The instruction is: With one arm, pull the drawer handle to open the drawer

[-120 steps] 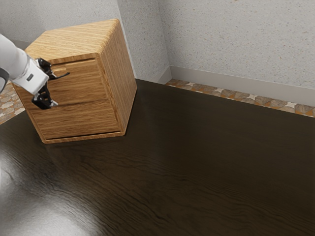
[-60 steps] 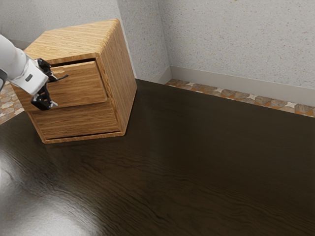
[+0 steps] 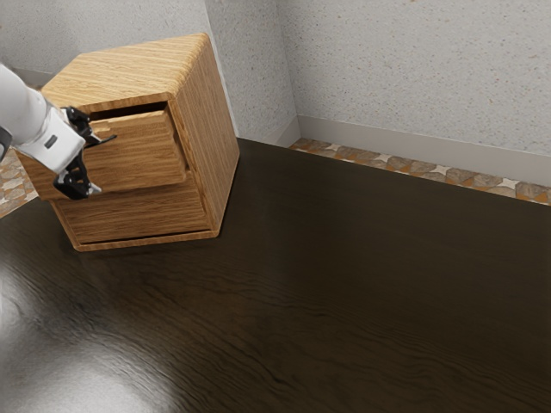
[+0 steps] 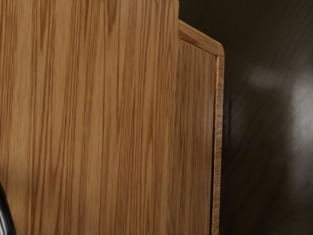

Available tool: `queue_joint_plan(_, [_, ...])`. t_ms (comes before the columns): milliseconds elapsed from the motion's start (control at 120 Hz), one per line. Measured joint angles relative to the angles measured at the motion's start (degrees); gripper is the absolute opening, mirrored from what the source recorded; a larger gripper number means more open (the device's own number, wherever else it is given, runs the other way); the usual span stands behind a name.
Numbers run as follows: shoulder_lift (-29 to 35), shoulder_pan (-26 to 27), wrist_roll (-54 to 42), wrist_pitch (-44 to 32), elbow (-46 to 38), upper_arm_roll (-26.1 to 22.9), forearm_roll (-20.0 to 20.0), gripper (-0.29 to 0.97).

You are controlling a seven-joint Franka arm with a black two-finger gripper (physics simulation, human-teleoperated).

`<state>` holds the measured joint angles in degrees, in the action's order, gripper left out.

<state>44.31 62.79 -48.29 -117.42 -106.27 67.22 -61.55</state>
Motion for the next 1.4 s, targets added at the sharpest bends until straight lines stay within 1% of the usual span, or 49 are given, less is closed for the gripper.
queue_joint_plan(117, [0.0,-0.5,0.2,-0.3,-0.7,-0.1,0.2,0.69])
queue_joint_plan(192, [-0.1,-1.2,0.3,-0.4,-1.0,-0.7,0.4,0.64])
queue_joint_plan(308, [-0.8,-2.0,0.5,-0.5,-1.4,-1.4,1.1,0.6])
queue_joint_plan(492, [-1.0,-4.5,0.8,-1.3,-3.3,-3.0,1.7,0.63])
queue_joint_plan(542, [-1.0,-5.6,0.9,-1.4,-4.0,-3.9,1.9,0.61])
queue_joint_plan(675, [-0.8,-8.9,1.1,-2.2,-6.6,-6.1,2.1,0.65])
queue_joint_plan(833, [-0.6,-12.2,1.4,-3.1,-8.8,-8.6,2.9,0.66])
queue_joint_plan(900, [-0.6,-13.5,1.6,-3.4,-9.6,-9.7,3.2,0.63])
queue_joint_plan(967, [-0.5,-15.1,1.7,-3.7,-10.6,-11.0,3.6,0.63])
queue_joint_plan(1125, [-0.5,-16.9,2.0,-4.6,-12.3,-12.2,4.3,0.66])
queue_joint_plan(1225, [-0.5,-19.2,2.3,-5.0,-13.6,-14.2,4.6,0.63])
queue_joint_plan(1400, [-0.3,-23.8,2.7,-5.7,-16.5,-17.8,6.0,0.67])
